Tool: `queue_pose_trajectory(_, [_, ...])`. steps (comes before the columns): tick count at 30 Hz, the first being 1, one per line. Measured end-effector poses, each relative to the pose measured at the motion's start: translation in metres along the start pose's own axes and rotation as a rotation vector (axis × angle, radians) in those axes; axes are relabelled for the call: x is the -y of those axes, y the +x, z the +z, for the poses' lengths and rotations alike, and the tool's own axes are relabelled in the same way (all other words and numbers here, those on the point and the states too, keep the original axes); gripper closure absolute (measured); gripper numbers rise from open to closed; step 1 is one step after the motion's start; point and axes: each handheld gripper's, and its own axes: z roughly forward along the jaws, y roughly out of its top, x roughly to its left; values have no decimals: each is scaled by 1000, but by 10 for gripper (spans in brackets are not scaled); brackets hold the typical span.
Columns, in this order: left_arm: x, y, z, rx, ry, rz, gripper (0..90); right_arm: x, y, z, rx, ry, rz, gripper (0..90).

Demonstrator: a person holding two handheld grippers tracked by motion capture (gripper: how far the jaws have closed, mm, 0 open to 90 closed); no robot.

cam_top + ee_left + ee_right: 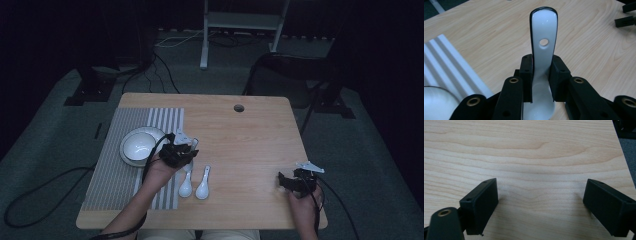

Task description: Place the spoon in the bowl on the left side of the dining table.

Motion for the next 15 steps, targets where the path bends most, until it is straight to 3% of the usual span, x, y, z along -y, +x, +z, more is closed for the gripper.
queue_pose_trajectory(15, [8, 53, -30, -101, -15, -85, 749, 0, 0, 0, 1, 1, -1, 120])
